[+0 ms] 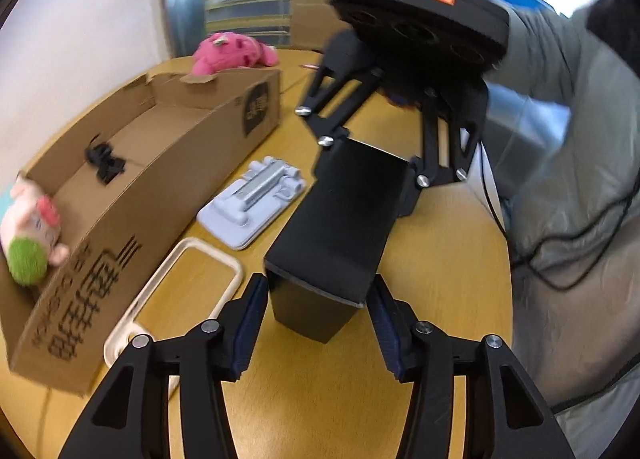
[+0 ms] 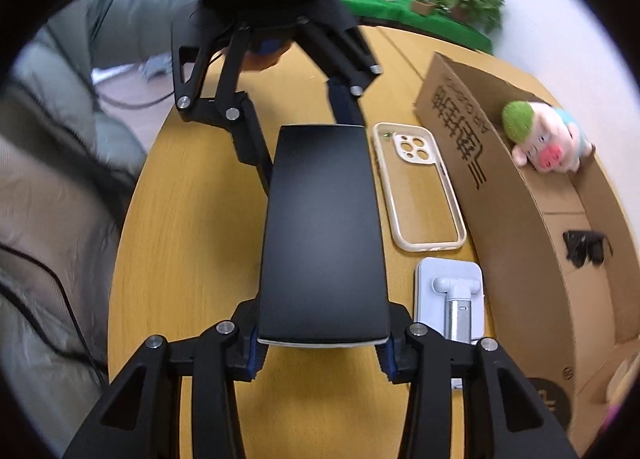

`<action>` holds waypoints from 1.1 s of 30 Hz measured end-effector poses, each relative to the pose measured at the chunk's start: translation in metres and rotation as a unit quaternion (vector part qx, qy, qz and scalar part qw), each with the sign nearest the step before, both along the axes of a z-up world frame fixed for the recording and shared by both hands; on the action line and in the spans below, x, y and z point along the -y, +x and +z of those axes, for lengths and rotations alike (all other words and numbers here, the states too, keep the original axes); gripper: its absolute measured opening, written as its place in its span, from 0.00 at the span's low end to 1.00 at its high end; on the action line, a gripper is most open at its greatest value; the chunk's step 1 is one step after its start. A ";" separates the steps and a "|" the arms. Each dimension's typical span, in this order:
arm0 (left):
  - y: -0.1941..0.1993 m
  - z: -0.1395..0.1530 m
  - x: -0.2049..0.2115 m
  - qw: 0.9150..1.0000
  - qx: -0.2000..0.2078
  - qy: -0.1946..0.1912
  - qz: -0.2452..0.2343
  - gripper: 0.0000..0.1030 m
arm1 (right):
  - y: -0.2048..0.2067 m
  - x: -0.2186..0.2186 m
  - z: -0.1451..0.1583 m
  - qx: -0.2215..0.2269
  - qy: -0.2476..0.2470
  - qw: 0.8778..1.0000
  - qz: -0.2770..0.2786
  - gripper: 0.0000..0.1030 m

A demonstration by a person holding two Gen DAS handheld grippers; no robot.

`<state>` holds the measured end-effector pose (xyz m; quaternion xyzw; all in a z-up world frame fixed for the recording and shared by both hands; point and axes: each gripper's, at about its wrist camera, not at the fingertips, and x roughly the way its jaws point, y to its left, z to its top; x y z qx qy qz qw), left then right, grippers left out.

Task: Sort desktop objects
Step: 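Carry the black charger box with the right gripper over the cardboard box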

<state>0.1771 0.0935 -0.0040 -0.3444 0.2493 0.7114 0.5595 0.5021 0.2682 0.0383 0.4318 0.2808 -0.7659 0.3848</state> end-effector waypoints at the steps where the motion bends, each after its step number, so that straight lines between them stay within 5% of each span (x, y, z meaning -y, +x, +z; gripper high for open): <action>1: 0.002 -0.001 -0.005 1.000 -0.008 -0.006 -0.013 0.53 | 0.000 0.000 0.000 0.001 0.003 1.000 0.006 0.40; 7: 0.000 0.003 -0.016 0.999 -0.009 -0.018 -0.044 0.49 | -0.004 -0.005 0.000 0.001 0.012 1.000 0.018 0.40; 12: -0.004 0.038 -0.017 0.998 -0.030 -0.004 -0.048 0.48 | -0.003 -0.015 0.030 -0.014 -0.003 1.000 0.004 0.40; 24: -0.059 0.162 -0.017 0.981 -0.188 -0.014 -0.045 0.47 | -0.060 -0.037 0.148 -0.146 0.067 0.987 0.008 0.40; 33: -0.134 0.160 -0.025 0.985 -0.166 -0.022 -0.043 0.47 | -0.125 -0.068 0.146 -0.135 0.063 0.989 -0.006 0.40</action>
